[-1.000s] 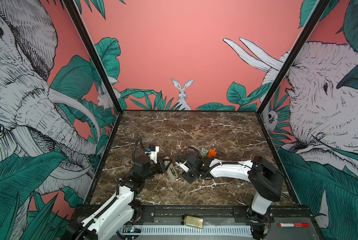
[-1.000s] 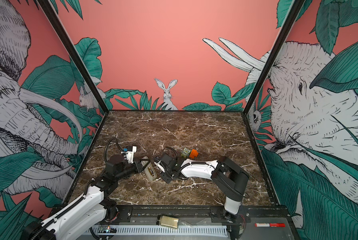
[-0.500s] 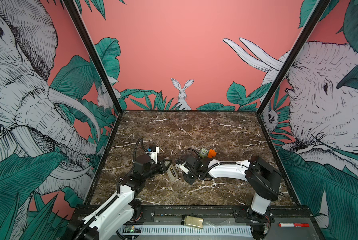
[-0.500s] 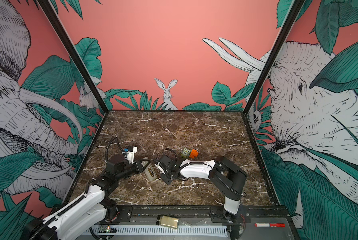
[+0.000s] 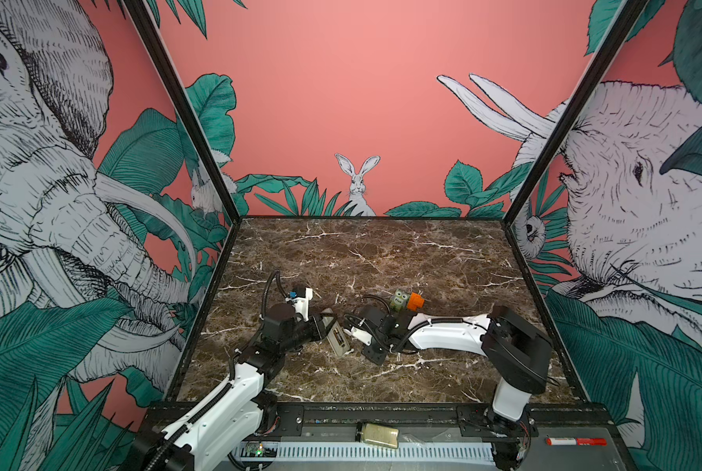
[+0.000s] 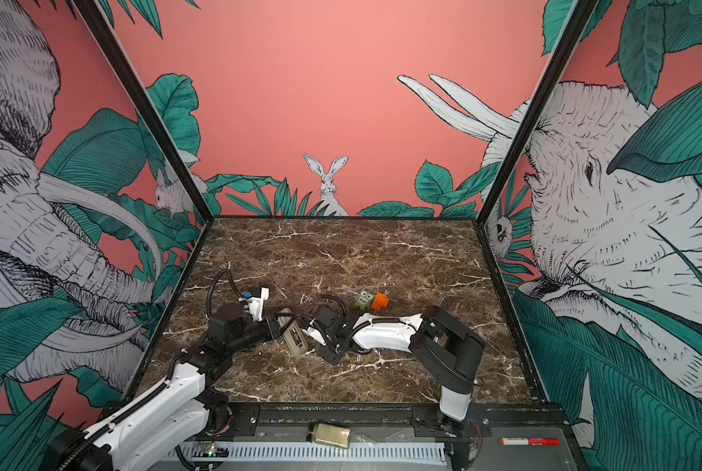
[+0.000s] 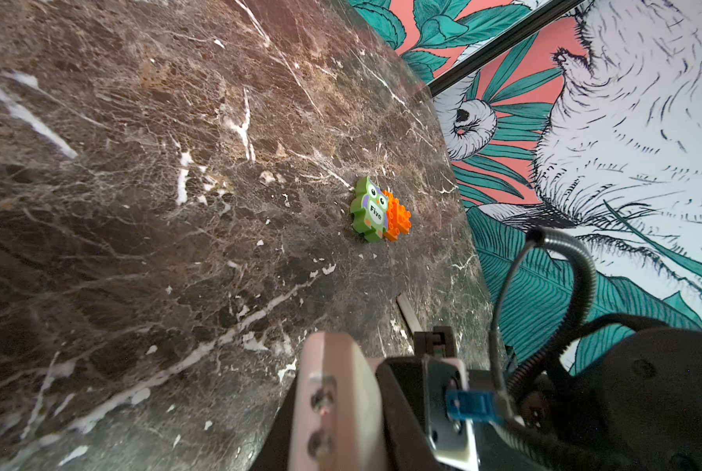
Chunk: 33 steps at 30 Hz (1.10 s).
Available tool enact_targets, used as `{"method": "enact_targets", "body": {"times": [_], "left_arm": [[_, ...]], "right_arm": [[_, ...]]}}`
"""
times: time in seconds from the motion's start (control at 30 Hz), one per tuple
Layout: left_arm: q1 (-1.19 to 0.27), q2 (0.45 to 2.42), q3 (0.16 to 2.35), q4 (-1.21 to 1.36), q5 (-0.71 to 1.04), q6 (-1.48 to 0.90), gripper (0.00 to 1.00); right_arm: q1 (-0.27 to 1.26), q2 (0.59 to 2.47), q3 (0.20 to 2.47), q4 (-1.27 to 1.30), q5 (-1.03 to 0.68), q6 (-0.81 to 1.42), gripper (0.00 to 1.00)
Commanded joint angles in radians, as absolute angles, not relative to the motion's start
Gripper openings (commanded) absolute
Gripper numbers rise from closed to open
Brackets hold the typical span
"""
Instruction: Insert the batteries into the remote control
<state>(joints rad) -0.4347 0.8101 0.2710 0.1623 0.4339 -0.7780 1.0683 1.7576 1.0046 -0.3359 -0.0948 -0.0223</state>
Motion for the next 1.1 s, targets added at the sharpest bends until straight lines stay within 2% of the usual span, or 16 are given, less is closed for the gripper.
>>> {"method": "enact_targets", "body": {"times": [0.0, 0.27, 0.43, 0.7, 0.9, 1.07], "left_arm": [[-0.428, 0.794, 0.263, 0.185, 0.444, -0.783, 0.00], [-0.428, 0.789, 0.265, 0.179, 0.449, -0.782, 0.00], [-0.428, 0.768, 0.272, 0.158, 0.451, -0.779, 0.00], [-0.427, 0.782, 0.268, 0.170, 0.454, -0.778, 0.00], [-0.428, 0.794, 0.268, 0.184, 0.456, -0.775, 0.00], [-0.425, 0.809, 0.269, 0.186, 0.463, -0.764, 0.00]], "right_arm": [[1.074, 1.694, 0.954, -0.420, -0.145, -0.208, 0.05], [1.063, 1.669, 0.959, -0.457, -0.179, -0.342, 0.04], [1.061, 1.669, 0.931, -0.396, -0.213, -0.334, 0.07], [1.061, 1.663, 0.900, -0.370, -0.192, -0.280, 0.20], [1.061, 1.608, 0.894, -0.369, -0.141, -0.232, 0.37], [1.071, 1.435, 0.846, -0.356, -0.087, -0.094, 0.46]]}}
